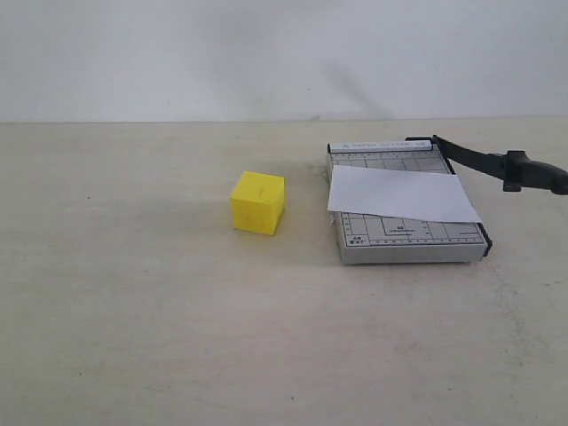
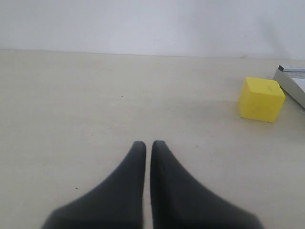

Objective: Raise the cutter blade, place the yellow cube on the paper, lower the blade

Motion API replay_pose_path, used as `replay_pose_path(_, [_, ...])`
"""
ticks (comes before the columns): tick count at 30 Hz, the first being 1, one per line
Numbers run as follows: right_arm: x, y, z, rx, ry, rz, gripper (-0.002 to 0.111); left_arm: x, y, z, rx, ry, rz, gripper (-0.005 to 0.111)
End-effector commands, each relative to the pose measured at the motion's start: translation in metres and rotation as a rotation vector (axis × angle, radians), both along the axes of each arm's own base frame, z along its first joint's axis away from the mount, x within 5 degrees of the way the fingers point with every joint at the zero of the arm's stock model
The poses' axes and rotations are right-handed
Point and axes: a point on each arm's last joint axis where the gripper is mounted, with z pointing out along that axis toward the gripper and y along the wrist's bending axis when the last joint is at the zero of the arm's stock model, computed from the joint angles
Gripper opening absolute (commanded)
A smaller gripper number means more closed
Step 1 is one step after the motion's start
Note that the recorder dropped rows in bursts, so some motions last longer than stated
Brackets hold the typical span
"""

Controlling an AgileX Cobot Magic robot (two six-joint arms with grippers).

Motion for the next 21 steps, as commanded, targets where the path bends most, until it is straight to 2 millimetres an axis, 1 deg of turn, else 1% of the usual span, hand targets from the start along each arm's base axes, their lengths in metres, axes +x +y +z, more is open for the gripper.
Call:
replay_pose_path(1, [0.0, 0.003, -0.006, -0.019, 0.08, 0.032, 0.0, 0.0, 0.0, 0.003, 0.003, -0.024, -0.002, 0.004])
replay_pose_path(3, [0.0, 0.002, -0.005, -0.034, 0.071, 0.03, 0.0, 0.001, 0.002, 0.006, 0.06, -0.061, 0.006, 0.004])
replay_pose_path(5, [0.0, 0.002, -0.003, -0.062, 0.042, 0.019, 0.0, 0.002, 0.002, 0.01, 0.041, -0.11, 0.01, 0.004])
replay_pose_path(6, [0.0, 0.001, -0.001, -0.078, 0.02, 0.01, 0.0, 0.002, 0.001, 0.015, -0.073, -0.147, 0.02, 0.004])
replay_pose_path(7, [0.0, 0.0, 0.001, -0.093, -0.003, 0.0, 0.0, 0.002, 0.0, 0.02, -0.266, -0.182, 0.036, 0.004])
replay_pose_path(9, [0.0, -0.002, 0.005, -0.112, -0.051, -0.022, 0.0, 0.002, 0.001, 0.027, -0.532, -0.235, 0.062, 0.004])
replay_pose_path(10, [0.0, -0.003, 0.007, -0.13, -0.072, -0.035, 0.0, 0.002, 0.002, 0.03, -0.603, -0.26, 0.07, 0.004])
replay_pose_path(11, [0.0, -0.003, 0.008, -0.15, -0.085, -0.042, 0.0, 0.002, 0.002, 0.031, -0.631, -0.275, 0.074, 0.004])
replay_pose_path(14, [0.0, -0.005, 0.008, -0.219, -0.091, -0.065, 0.0, 0.002, 0.003, 0.032, -0.641, -0.286, 0.075, 0.004])
replay_pose_path(15, [0.0, -0.007, 0.007, -0.189, -0.077, -0.083, 0.0, 0.002, 0.002, 0.032, -0.641, -0.282, 0.075, 0.004])
replay_pose_path(17, [0.003, -0.014, 0.003, -0.053, -0.03, -0.154, 0.0, 0.002, 0.003, 0.034, -0.633, -0.304, 0.076, 0.004])
replay_pose_path(19, [0.004, -0.027, 0.0, 0.109, -0.005, -0.3, 0.0, 0.001, 0.006, 0.041, -0.592, -0.394, 0.085, 0.004])
replay_pose_path(21, [0.005, -0.043, -0.003, 0.197, -0.018, -0.501, 0.0, -0.001, 0.01, 0.048, -0.622, -0.486, 0.099, 0.004])
